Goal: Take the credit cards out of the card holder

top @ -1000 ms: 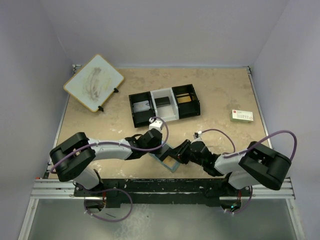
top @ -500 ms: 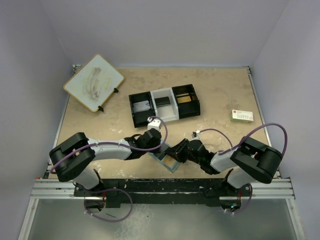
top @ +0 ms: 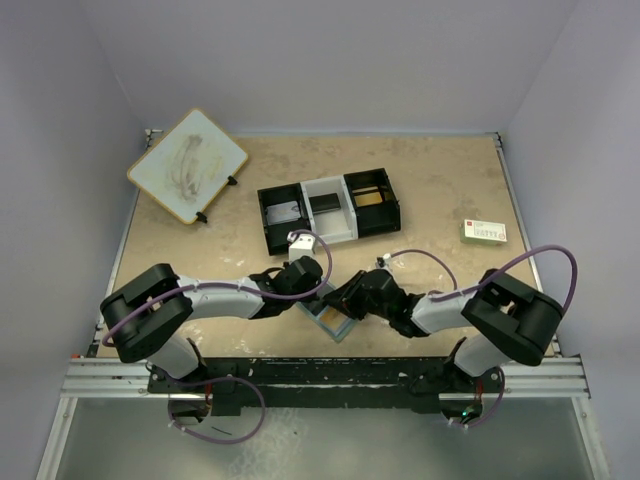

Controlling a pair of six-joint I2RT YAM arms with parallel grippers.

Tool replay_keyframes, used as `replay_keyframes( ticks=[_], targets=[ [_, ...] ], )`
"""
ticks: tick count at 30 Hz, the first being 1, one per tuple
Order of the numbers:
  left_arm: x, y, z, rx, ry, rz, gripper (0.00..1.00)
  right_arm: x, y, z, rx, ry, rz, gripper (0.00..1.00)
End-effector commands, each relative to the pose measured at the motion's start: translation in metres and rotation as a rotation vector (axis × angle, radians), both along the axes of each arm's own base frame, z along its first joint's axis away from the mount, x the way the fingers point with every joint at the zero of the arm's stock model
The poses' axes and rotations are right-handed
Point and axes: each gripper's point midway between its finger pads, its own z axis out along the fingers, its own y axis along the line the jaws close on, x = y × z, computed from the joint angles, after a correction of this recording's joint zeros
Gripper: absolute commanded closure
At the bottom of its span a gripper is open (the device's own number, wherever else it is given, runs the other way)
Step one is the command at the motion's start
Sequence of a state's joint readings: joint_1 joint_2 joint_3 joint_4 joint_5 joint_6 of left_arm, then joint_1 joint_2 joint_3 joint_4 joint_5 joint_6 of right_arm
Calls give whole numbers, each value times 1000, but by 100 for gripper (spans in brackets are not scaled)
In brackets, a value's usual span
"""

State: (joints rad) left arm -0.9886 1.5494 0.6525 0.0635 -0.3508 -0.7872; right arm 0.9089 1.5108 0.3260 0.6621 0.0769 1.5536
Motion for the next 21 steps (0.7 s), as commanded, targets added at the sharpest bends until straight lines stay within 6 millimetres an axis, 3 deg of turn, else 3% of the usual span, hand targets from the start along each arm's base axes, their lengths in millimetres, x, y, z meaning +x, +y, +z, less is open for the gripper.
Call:
replay_keyframes(
  ticks=[1, 12, 18, 21],
  targets=[
    [-44, 44, -58, 191, 200, -18, 100, -11, -33, -41, -206, 79, -50, 68],
    [-43, 41, -54, 176, 200, -17, 100, -2, -38, -36, -322, 60, -59, 67],
    [-41, 32, -38, 129, 179, -40, 100, -14, -42, -39, -284, 89, -53, 68],
    [-42, 25, -27, 92, 171, -71, 90, -17, -38, -39, -267, 88, -17, 67]
  ],
)
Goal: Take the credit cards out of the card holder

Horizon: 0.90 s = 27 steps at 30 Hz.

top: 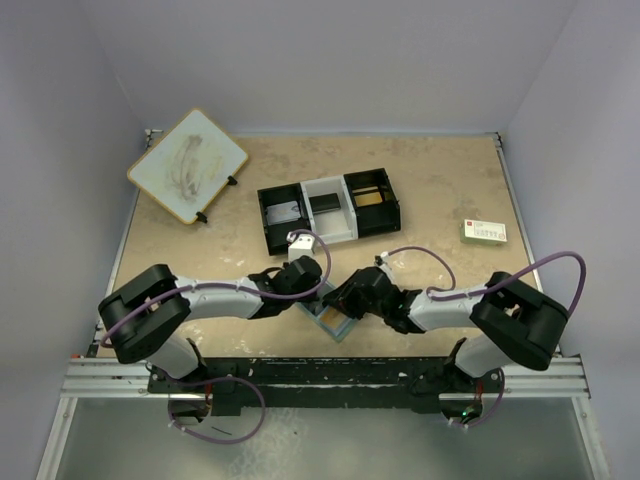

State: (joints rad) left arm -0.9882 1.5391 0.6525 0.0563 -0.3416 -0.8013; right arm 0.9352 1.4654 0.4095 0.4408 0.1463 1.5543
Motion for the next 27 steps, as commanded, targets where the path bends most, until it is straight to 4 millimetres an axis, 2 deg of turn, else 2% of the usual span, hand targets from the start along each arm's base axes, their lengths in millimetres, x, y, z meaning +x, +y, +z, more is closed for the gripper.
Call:
replay_keyframes(
  ticks=[1, 3, 5, 12, 16, 21, 24, 27],
  targets=[
    [-41, 25, -25, 95, 155, -84, 84, -19, -34, -39, -164, 70, 13, 68],
    [-41, 23, -17, 75, 143, -95, 74, -18, -34, -37, -166, 60, 17, 67],
    [-44, 21, -13, 61, 141, -116, 72, -16, -36, -34, -161, 46, 11, 67],
    [-46, 26, -22, 97, 159, -127, 72, -14, -46, -29, -146, 31, 7, 67],
    [-43, 20, -19, 95, 155, -132, 71, -11, -46, -35, -173, 31, 46, 66],
    [-40, 15, -11, 72, 139, -136, 71, -9, -33, -39, -183, 41, 118, 68],
    [-43, 19, -17, 83, 151, -128, 72, -10, -31, -40, -156, 35, 121, 72],
    [-45, 23, -22, 87, 161, -116, 74, -11, -26, -32, -65, -8, 114, 75]
  ],
)
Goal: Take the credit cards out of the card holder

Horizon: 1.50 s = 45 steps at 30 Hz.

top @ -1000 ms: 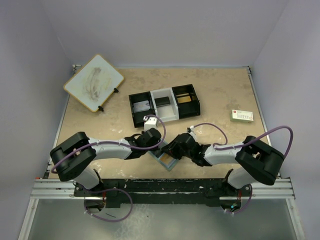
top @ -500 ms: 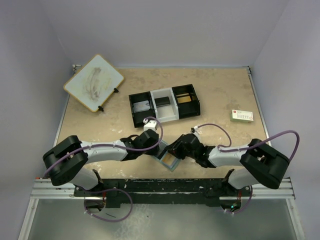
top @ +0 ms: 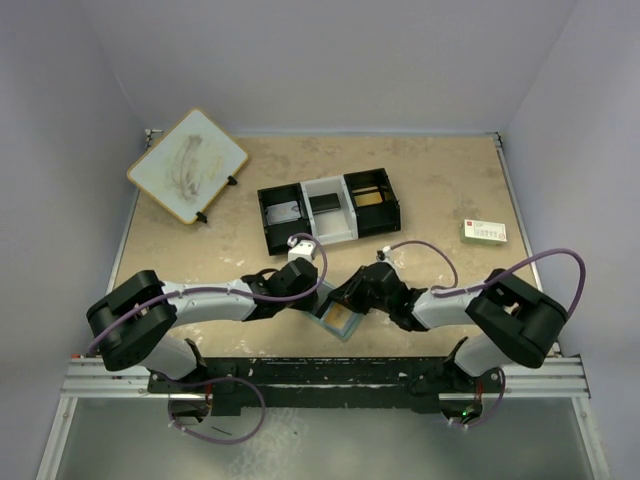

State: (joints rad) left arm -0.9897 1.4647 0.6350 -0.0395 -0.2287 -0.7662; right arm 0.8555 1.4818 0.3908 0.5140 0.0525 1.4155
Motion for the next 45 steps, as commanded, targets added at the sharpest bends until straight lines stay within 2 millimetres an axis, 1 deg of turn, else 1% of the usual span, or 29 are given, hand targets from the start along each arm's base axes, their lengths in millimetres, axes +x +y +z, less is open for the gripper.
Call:
replay_keyframes(
  ticks=[1, 2, 3, 5, 8, 12, 15, 20, 25, 28, 31, 33, 35, 38, 39, 43, 45],
  targets=[
    [-19, 19, -25, 84, 79, -12, 75, -21, -18, -28, -31, 25, 29, 76],
    [-19, 19, -25, 83, 79, -9, 76, -20, -16, -23, -3, 5, 32, 78],
    [-19, 20, -25, 84, 77, -6, 76, -19, -13, -18, 18, -23, 44, 86],
    [-18, 20, -25, 87, 76, -4, 77, -16, -9, -11, 36, -72, 77, 88],
    [-17, 18, -24, 87, 74, -7, 77, -10, -5, -6, 43, -96, 108, 91],
    [-17, 17, -25, 91, 76, -8, 78, -7, -4, 1, 69, -113, 106, 100],
    [-14, 21, -26, 102, 67, 17, 77, -7, -4, 11, 77, -122, 109, 100],
    [-10, 28, -29, 118, 55, 62, 76, -20, -14, 13, 44, -62, 121, 100],
    [-9, 24, -27, 102, 50, 62, 76, -39, -26, 3, 80, -3, 128, 100],
    [-13, 16, -25, 74, 61, 14, 74, -46, -37, -8, 62, 24, 113, 100],
    [-16, 7, -20, 54, 61, -40, 74, -51, -43, -12, 72, 27, 97, 100],
    [-19, 1, -19, 49, 62, -76, 74, -49, -43, -9, 81, 14, 92, 100],
    [-23, -7, -18, 49, 60, -113, 74, -44, -40, -3, 88, -4, 88, 95],
    [-29, -12, -21, 64, 66, -139, 76, -37, -35, 4, 96, -27, 82, 89],
    [-31, -12, -23, 71, 69, -142, 77, -35, -34, 4, 92, -31, 81, 86],
    [-34, -12, -30, 91, 81, -141, 81, -24, -29, 13, 119, -83, 57, 82],
    [-34, -10, -32, 95, 86, -129, 83, -24, -27, 14, 127, -83, 67, 81]
  ],
)
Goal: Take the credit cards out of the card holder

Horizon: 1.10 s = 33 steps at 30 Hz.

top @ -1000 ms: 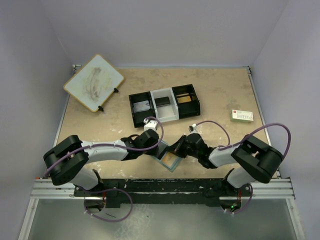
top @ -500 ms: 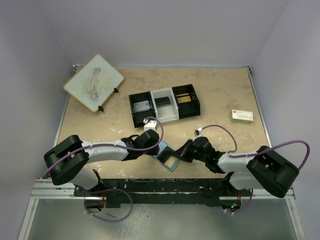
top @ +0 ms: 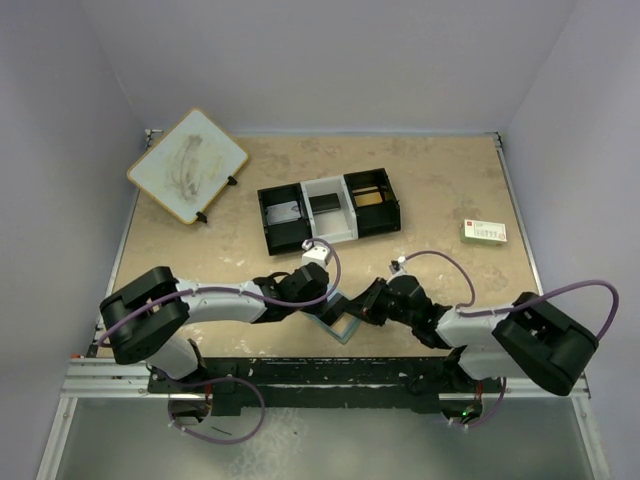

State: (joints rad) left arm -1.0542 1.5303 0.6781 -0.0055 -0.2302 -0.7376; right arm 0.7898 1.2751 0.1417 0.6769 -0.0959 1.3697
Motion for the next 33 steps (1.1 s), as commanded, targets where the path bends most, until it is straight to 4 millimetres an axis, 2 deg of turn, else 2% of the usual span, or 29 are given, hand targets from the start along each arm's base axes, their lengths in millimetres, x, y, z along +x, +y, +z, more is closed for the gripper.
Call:
replay_keyframes(
  ticks=[1, 9, 14, 20, 25, 26, 30, 33],
  targets=[
    [-25, 15, -30, 94, 101, -41, 83, 10, 4, 5, 7, -35, -16, 81],
    [-23, 19, -32, 104, 99, -10, 85, 8, 17, 12, 56, -29, -20, 76],
    [-22, 21, -32, 113, 96, 8, 86, 3, 16, 2, 47, 29, -66, 77],
    [-18, 24, -29, 113, 81, 36, 86, 0, 16, 0, 49, 63, -100, 85],
    [-14, 27, -27, 119, 63, 62, 87, -1, 13, 2, 34, 59, -123, 97],
    [-11, 29, -24, 121, 48, 80, 87, -1, 11, 4, 38, 51, -129, 100],
    [3, 32, -5, 90, -21, 156, 85, -1, 3, 14, 25, 10, -135, 100],
    [9, 36, 7, 73, -61, 193, 83, -10, -6, 15, -26, -4, -93, 100]
  ],
)
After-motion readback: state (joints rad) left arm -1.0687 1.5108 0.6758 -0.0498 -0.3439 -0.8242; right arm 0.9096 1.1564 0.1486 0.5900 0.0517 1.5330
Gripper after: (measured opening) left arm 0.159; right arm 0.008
